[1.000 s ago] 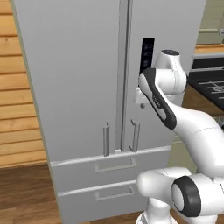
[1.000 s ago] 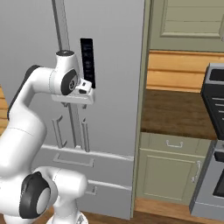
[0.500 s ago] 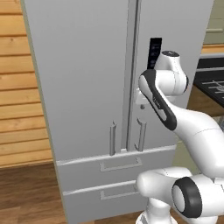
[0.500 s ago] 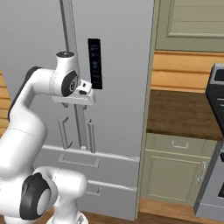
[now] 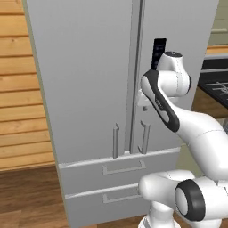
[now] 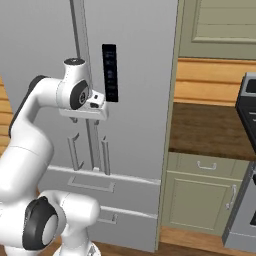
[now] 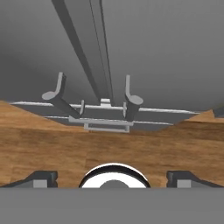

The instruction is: Take the strawberry from the fridge and place it on top of the pancake, located on the dining counter.

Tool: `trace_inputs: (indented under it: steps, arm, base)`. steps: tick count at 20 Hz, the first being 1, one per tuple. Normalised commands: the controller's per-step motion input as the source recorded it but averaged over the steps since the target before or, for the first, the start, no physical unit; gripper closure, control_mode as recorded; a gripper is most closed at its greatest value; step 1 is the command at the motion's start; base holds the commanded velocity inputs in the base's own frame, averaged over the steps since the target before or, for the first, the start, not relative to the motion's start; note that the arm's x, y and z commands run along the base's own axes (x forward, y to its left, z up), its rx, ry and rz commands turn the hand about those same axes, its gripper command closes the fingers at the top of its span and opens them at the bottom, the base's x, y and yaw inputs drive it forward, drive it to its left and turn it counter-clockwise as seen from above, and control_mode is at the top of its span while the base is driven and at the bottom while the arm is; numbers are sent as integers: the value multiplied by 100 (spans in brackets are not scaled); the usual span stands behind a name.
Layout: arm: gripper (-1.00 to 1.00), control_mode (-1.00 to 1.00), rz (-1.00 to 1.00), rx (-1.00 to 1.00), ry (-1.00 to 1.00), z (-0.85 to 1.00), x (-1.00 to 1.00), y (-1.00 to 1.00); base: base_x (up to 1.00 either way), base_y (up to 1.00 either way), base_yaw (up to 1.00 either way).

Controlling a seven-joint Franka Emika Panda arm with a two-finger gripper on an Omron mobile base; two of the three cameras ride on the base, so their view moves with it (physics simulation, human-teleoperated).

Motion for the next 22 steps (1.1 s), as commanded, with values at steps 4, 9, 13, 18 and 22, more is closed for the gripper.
trace_inputs:
  steps: [4,9,13,18,22]
  arm:
    - [-100,-100,-4,0,-5,-8,-66,0]
    - [-100,-100,1,1,-5,-37,-1,-8]
    - [-100,-100,1,0,-5,-88,34,-22]
    - [-100,-100,0,-8,0,-82,70,-8]
    - [-100,-100,-6,-17,-3,-63,74,-1]
  base:
    - [0,0,0]
    - [0,0,0]
    - [0,0,0]
    - [0,0,0]
    - [0,0,0]
